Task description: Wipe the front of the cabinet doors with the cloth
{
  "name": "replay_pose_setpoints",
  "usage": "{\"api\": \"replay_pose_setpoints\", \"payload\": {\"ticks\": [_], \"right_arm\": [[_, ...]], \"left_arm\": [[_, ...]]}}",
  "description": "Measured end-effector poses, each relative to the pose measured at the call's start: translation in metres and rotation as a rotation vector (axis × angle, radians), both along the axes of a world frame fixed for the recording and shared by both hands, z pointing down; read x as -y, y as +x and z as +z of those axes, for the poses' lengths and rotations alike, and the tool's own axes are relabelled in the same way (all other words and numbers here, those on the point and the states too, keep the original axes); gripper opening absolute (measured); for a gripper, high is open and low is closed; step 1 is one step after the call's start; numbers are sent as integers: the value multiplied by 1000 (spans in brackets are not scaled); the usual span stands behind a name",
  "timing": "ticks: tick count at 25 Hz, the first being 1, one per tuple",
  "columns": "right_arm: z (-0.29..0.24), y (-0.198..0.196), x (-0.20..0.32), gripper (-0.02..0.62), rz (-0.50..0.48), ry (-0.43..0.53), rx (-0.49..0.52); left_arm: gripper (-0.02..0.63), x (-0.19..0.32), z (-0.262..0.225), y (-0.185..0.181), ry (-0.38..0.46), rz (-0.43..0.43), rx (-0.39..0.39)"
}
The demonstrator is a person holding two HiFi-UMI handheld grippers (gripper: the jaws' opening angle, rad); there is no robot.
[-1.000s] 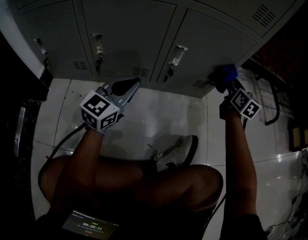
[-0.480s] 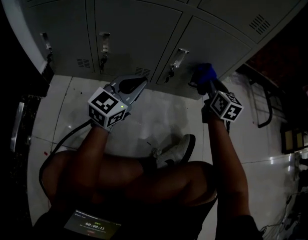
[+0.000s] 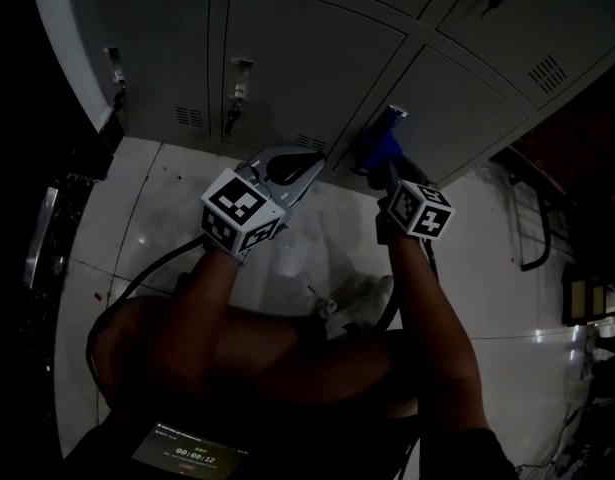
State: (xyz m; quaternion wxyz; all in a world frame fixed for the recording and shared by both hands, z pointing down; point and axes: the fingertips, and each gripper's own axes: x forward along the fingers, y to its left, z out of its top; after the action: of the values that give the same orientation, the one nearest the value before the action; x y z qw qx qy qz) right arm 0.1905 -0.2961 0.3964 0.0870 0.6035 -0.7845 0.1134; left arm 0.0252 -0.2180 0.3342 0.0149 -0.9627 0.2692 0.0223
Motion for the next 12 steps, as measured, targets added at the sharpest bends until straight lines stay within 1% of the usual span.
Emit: {"api": "replay_pose_setpoints", "payload": {"ticks": [2, 5, 7, 12], "right_arm": [[3, -7, 7, 61, -2, 1, -3], [6, -4, 16, 61, 18, -4, 14], [7, 3, 18, 61, 20, -9, 15], [9, 28, 16, 61, 42, -18, -35]], "left_arm": [[3, 2, 0, 0, 0, 2, -3], [3, 3, -1, -2, 0, -1, -9], [3, 4, 0, -1, -4, -2, -10], [3, 3, 4, 1, -6, 13, -4]]}}
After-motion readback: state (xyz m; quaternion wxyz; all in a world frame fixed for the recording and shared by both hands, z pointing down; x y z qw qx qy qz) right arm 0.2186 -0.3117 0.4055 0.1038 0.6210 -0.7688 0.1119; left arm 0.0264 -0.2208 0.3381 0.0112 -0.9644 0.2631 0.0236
